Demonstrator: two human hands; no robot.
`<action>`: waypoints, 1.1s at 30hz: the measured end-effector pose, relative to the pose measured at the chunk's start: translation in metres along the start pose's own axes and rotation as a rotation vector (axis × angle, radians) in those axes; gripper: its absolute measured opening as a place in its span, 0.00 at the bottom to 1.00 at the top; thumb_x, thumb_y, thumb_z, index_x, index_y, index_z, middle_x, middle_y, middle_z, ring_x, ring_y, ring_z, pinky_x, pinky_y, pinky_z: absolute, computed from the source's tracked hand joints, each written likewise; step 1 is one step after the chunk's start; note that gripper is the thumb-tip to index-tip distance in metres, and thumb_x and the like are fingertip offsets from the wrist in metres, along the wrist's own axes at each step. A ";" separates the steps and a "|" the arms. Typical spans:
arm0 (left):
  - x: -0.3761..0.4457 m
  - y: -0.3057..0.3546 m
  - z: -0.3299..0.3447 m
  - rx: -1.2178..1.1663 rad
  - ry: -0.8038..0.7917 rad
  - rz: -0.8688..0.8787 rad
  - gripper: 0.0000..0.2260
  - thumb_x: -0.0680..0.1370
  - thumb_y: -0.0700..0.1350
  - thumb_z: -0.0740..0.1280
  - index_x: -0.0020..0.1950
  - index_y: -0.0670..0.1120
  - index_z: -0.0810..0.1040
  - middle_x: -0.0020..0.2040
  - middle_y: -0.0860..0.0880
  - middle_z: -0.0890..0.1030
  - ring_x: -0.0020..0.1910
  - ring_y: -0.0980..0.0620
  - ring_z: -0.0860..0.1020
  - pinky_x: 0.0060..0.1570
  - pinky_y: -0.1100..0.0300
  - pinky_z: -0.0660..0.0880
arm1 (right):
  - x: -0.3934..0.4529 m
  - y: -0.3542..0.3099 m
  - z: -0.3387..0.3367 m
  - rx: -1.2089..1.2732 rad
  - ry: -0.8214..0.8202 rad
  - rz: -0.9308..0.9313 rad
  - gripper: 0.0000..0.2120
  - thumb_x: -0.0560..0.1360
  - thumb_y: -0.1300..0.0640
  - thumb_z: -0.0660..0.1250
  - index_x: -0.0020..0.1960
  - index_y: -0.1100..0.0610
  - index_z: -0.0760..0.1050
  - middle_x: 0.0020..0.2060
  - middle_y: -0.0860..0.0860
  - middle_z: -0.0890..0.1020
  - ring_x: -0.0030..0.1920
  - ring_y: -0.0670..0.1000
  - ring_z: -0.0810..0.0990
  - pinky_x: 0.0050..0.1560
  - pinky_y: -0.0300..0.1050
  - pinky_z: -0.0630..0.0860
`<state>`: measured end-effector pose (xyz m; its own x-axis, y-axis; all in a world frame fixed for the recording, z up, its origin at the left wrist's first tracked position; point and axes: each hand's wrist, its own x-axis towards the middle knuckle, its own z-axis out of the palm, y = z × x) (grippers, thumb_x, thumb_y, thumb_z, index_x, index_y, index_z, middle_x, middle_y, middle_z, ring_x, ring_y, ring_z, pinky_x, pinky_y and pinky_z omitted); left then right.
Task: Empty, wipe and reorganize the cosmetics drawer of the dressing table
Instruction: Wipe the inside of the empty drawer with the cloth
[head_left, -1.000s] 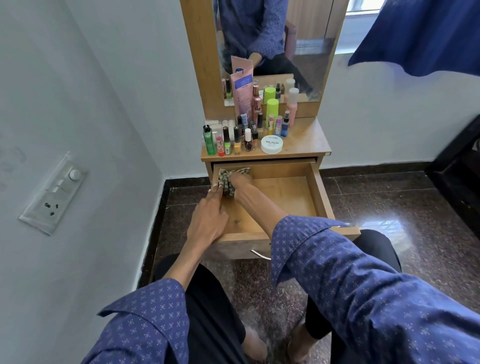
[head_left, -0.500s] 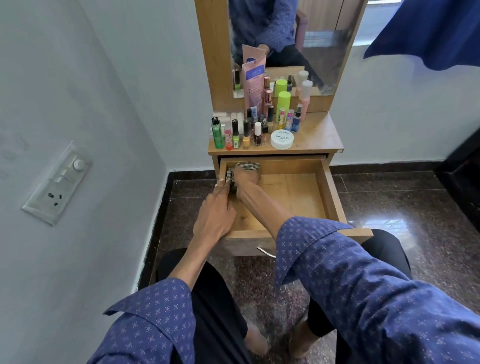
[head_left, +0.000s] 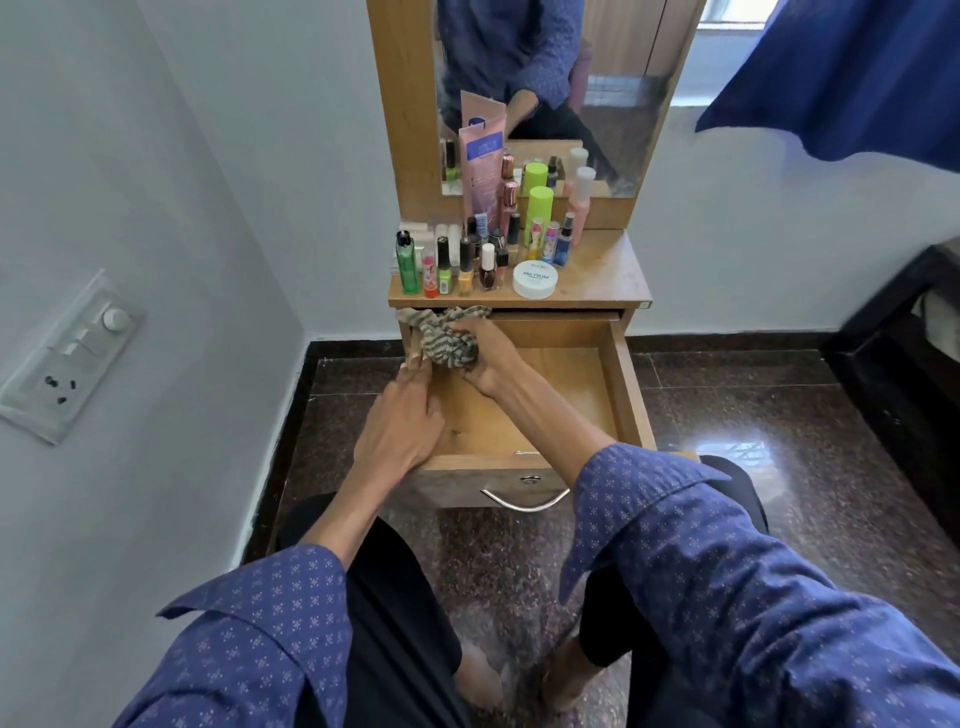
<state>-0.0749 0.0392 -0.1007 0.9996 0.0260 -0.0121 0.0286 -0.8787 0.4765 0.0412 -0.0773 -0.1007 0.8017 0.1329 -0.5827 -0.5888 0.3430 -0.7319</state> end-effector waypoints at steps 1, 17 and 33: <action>0.001 0.000 0.001 0.003 -0.003 0.001 0.26 0.83 0.42 0.57 0.82 0.43 0.64 0.82 0.42 0.64 0.73 0.37 0.74 0.70 0.41 0.73 | -0.006 -0.007 -0.006 -0.054 -0.009 -0.007 0.16 0.76 0.61 0.71 0.63 0.62 0.75 0.59 0.58 0.84 0.60 0.57 0.83 0.59 0.50 0.82; -0.001 0.006 0.001 0.099 -0.089 -0.011 0.30 0.86 0.51 0.57 0.85 0.42 0.54 0.86 0.45 0.51 0.84 0.43 0.55 0.79 0.42 0.60 | -0.083 -0.084 -0.204 -1.823 0.376 -1.079 0.19 0.77 0.61 0.70 0.65 0.48 0.79 0.59 0.49 0.85 0.55 0.53 0.79 0.44 0.49 0.77; 0.002 0.004 0.004 0.106 -0.082 -0.019 0.29 0.86 0.50 0.59 0.85 0.43 0.57 0.86 0.46 0.53 0.84 0.43 0.57 0.79 0.41 0.60 | -0.122 -0.077 -0.212 -1.748 -0.071 -0.262 0.14 0.69 0.55 0.83 0.54 0.51 0.87 0.52 0.48 0.81 0.54 0.51 0.79 0.55 0.47 0.76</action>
<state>-0.0727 0.0340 -0.1027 0.9956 0.0083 -0.0938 0.0434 -0.9242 0.3796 -0.0331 -0.3172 -0.0480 0.8589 0.2947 -0.4188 0.1700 -0.9355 -0.3096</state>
